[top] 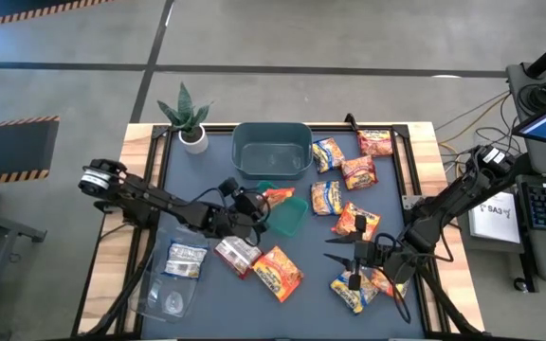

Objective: Sort Maruchan noodles
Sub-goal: Put the orange noodle pack into the green bin

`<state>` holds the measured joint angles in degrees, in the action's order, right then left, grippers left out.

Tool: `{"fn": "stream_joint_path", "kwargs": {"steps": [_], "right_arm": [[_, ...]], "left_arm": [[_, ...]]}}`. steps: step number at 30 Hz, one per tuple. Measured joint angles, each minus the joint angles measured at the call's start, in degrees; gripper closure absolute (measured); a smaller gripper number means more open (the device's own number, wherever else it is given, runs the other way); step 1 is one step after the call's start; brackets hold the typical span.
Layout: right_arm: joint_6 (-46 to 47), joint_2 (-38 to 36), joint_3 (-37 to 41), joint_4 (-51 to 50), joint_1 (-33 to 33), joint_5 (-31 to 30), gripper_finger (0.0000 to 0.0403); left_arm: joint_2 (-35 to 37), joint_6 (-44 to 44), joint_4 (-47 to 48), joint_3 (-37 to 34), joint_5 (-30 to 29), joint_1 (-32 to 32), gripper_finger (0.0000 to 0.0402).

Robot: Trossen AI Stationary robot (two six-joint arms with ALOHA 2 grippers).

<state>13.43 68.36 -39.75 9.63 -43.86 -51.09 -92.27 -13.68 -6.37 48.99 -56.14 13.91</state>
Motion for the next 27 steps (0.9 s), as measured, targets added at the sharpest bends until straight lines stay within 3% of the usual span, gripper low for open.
{"fn": "stream_joint_path", "kwargs": {"steps": [8,12,19,23,27], "right_arm": [[0.1,0.0,0.0,-0.1,0.0,0.0,0.0255],[2.6,0.0,0.0,-0.2,0.0,0.0,0.0255],[5.9,0.0,0.0,-0.5,0.8,-1.5,0.0255],[10.2,0.0,0.0,-2.2,3.8,-0.2,0.0255],[13.9,0.1,0.0,-5.9,8.8,4.9,0.0261]], "left_arm": [[-1.3,1.0,-1.7,0.9,8.8,-3.3,0.0243],[-1.6,1.3,-1.6,0.9,7.9,-3.3,0.0276],[-1.6,0.9,-0.5,0.8,7.2,-3.2,0.0391],[-1.7,0.3,0.1,0.7,7.3,-3.1,0.0394],[-1.7,-2.2,1.9,0.8,6.6,-3.1,0.04]]}}
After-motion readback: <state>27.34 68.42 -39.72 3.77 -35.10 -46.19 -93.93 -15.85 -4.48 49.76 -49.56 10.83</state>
